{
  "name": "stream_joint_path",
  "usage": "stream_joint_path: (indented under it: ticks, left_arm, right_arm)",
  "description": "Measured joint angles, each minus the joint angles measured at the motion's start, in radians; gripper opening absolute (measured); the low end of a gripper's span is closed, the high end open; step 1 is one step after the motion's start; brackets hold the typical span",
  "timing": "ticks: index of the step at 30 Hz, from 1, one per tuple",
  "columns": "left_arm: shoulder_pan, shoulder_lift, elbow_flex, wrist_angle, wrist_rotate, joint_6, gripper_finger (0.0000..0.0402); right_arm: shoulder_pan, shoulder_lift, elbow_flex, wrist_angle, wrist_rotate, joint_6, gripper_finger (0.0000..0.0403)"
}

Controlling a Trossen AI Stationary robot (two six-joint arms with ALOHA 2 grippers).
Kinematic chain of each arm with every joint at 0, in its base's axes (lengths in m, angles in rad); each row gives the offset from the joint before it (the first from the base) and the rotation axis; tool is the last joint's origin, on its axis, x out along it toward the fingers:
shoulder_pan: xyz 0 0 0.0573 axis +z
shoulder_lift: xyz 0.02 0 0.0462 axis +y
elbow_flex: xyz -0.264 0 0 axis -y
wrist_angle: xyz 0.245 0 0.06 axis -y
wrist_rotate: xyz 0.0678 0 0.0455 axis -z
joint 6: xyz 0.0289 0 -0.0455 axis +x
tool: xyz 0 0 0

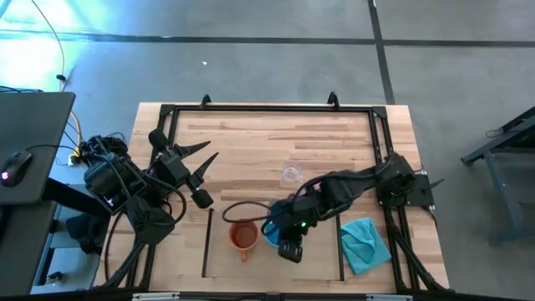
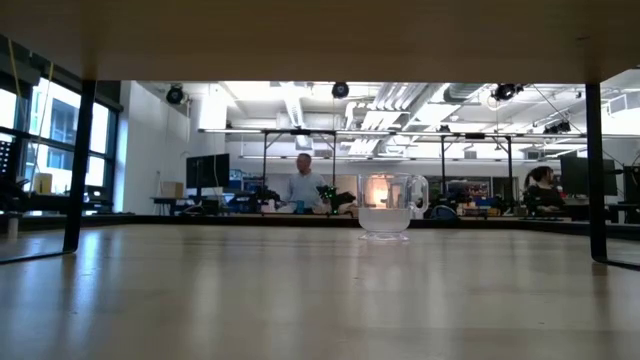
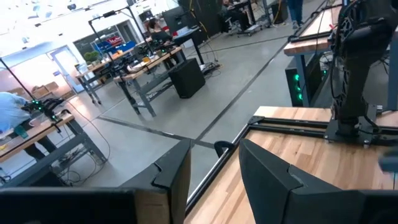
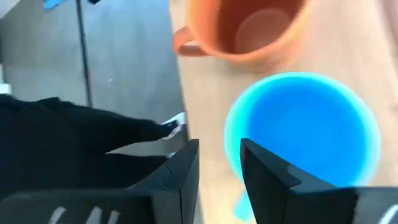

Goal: Stack small to large cups/mugs on shelf
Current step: Put the transparent mug on the shelf

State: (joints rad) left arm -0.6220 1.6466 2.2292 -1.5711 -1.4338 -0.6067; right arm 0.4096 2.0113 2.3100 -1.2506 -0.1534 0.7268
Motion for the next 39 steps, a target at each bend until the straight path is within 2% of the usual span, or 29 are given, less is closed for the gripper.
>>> stream_joint_path:
  ticks: [9,11,16,23,30,35,39]
  left_arm:
    - [0.000,0.000,0.000,0.000,-0.022,-0.025,0.0124]
    - [0.000,0.000,0.000,0.000,-0.028,-0.027,0.0124]
    - [0.000,0.000,0.000,0.000,-0.028,-0.053,0.0124]
    - [0.000,0.000,0.000,0.000,-0.024,-0.074,0.0124]
    - [0.000,0.000,0.000,0.000,-0.023,-0.075,0.0124]
    - [0.000,0.000,0.000,0.000,-0.041,-0.075,0.0124]
    - [0.001,0.000,0.000,0.000,-0.051,-0.074,0.0124]
  right_arm:
    - [-0.059,-0.044,0.001,-0.305,0.279,-0.076,0.0108]
    - [-0.078,-0.044,-0.005,-0.322,0.336,-0.112,0.0108]
    - [-0.138,-0.048,-0.031,-0.318,0.343,-0.204,0.0108]
    - [-0.230,-0.119,-0.125,-0.319,0.363,-0.194,0.0108]
    - [-0.302,-0.329,-0.430,-0.276,0.399,-0.152,0.0108]
    - [-0.311,-0.533,-0.746,0.047,0.424,-0.151,0.0108]
    - [-0.320,-0.679,-0.962,0.242,0.502,-0.097,0.0108]
